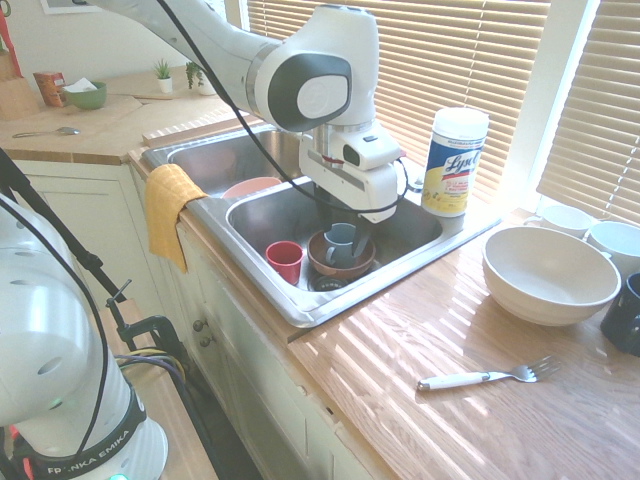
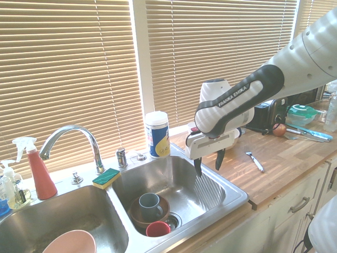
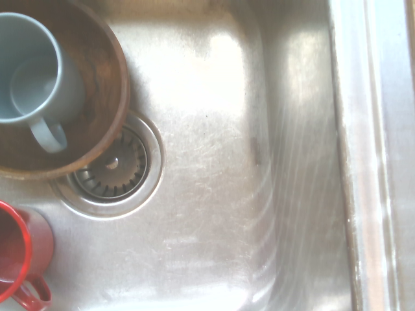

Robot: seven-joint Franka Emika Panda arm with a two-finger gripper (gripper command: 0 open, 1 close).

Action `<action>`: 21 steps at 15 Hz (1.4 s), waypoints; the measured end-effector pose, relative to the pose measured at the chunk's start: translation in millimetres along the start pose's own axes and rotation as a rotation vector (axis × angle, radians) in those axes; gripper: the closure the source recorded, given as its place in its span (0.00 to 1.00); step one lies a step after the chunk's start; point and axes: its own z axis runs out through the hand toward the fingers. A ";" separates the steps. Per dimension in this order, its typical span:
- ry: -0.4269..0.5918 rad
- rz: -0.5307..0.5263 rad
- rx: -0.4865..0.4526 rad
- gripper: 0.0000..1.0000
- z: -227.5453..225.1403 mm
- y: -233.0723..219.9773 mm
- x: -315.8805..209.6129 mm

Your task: Put the fork into the sink

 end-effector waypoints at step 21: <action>0.037 0.205 -0.047 0.00 16.8 185.8 142.0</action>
